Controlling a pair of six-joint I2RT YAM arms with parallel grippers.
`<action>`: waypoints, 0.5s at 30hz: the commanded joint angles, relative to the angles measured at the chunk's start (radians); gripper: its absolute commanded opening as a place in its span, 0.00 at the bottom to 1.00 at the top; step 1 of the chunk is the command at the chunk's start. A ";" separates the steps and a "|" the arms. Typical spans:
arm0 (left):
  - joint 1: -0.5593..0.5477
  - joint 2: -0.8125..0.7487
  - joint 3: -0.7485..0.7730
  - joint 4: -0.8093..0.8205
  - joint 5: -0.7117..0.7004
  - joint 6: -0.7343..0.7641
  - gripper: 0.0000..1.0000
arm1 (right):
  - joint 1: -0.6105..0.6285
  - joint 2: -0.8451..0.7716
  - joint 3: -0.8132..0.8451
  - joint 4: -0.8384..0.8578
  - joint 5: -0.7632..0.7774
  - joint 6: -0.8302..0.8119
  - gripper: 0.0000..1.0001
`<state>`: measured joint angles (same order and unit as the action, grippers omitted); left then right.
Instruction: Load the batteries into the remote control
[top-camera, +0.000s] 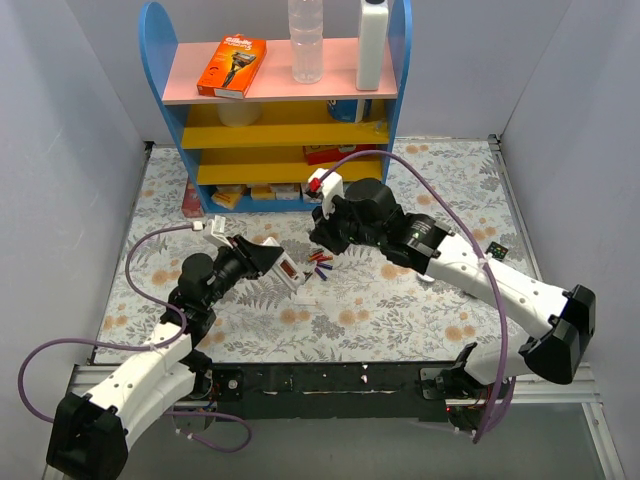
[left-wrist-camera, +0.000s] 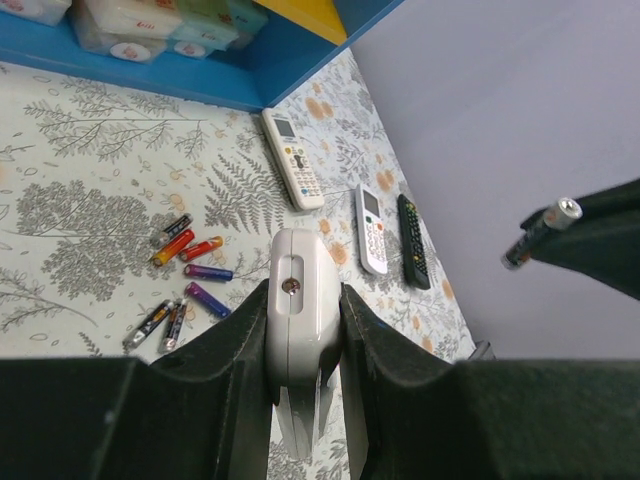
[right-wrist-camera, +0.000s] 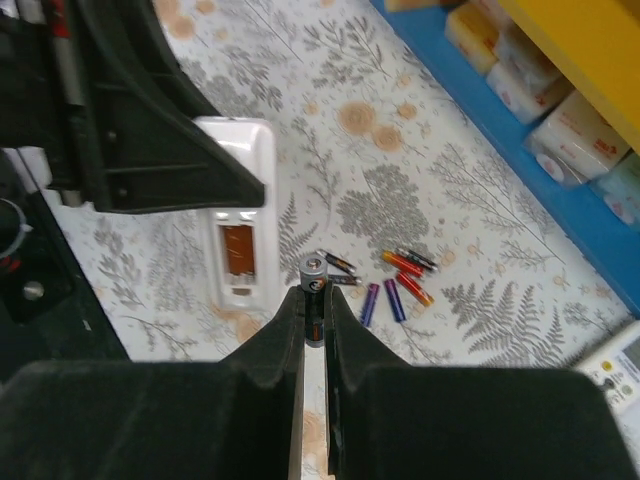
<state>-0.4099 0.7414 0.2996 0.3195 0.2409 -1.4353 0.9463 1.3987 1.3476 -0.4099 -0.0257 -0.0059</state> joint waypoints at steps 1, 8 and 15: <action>-0.004 0.032 0.065 0.118 0.017 -0.060 0.00 | 0.022 -0.061 -0.073 0.204 -0.045 0.109 0.01; -0.004 0.084 0.108 0.113 0.038 -0.108 0.00 | 0.037 -0.023 -0.102 0.282 -0.097 0.133 0.01; -0.003 0.082 0.118 0.086 0.034 -0.143 0.00 | 0.042 0.025 -0.111 0.313 -0.125 0.136 0.01</action>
<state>-0.4099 0.8326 0.3733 0.4053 0.2718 -1.5574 0.9802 1.4044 1.2350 -0.1719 -0.1177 0.1165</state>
